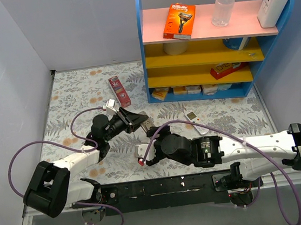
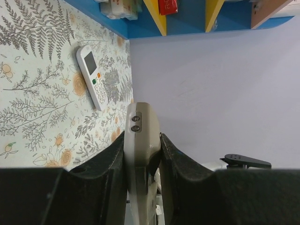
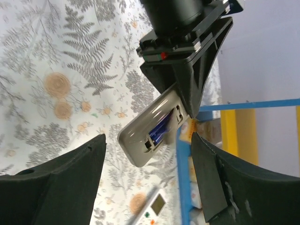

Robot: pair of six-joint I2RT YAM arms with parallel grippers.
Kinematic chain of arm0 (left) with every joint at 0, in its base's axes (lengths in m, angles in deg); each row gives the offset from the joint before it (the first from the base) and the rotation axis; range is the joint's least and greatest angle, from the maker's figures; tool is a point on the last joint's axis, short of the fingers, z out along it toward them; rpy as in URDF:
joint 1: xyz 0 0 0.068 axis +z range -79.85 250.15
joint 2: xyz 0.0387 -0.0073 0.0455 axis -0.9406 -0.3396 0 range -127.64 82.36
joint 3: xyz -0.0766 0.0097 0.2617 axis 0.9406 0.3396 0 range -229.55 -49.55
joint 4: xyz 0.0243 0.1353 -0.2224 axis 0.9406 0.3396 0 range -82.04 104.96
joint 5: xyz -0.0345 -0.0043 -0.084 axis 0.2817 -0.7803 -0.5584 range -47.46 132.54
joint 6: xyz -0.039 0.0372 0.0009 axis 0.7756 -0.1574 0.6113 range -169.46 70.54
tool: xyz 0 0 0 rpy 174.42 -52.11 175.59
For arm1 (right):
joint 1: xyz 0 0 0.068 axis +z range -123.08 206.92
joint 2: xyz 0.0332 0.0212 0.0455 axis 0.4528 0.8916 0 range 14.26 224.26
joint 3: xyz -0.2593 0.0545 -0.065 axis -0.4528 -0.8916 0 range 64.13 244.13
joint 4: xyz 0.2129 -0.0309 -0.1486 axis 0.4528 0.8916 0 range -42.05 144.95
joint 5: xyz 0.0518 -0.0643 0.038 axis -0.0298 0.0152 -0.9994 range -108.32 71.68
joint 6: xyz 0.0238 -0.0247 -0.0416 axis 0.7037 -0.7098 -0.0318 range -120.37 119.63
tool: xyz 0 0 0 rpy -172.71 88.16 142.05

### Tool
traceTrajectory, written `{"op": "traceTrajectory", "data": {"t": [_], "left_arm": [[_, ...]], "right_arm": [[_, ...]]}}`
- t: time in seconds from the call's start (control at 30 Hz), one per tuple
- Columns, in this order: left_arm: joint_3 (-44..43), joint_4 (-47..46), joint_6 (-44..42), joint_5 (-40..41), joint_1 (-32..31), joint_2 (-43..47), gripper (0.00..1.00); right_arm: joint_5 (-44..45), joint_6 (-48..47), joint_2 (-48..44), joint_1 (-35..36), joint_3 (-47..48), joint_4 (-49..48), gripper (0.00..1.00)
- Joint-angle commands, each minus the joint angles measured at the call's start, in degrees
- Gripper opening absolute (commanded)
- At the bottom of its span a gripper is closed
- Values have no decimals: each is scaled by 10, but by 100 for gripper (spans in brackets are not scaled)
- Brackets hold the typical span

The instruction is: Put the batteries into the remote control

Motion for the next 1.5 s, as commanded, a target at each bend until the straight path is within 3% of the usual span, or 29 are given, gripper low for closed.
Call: {"op": "traceTrajectory", "data": {"t": [0.0, 0.03, 0.07, 0.23, 0.37, 0.57, 0.63, 0.77, 0.97, 1.2, 1.47], "left_arm": [[5, -46, 41, -5, -3, -12, 0], [8, -59, 35, -2, -3, -15, 0], [14, -66, 21, 0, -4, -21, 0], [33, -106, -3, 8, -3, -34, 0], [42, -137, -7, 3, -3, -43, 0], [49, -94, -92, 30, -3, -40, 0], [48, -38, -121, 59, -3, -17, 0], [44, 55, -208, 109, -2, 43, 0], [62, 170, -255, 184, -1, 143, 0], [87, 251, -258, 204, -1, 245, 0], [78, 291, -260, 202, -1, 281, 0]], "right_arm": [[-24, 126, -1, -7, 90, 115, 84], [-22, 171, 1, -9, 102, 145, 95], [-15, 191, 2, -13, 116, 159, 98], [-58, 289, 22, -49, 229, 246, 98], [-124, 413, 63, -120, 300, 352, 97], [-191, 531, 93, -209, 241, 386, 91], [-207, 560, 94, -227, 207, 379, 89], [-219, 561, 93, -241, 129, 342, 84], [-242, 507, 130, -254, 80, 312, 78], [-235, 552, 204, -271, 115, 328, 76], [-199, 627, 281, -275, 168, 351, 81]]}}
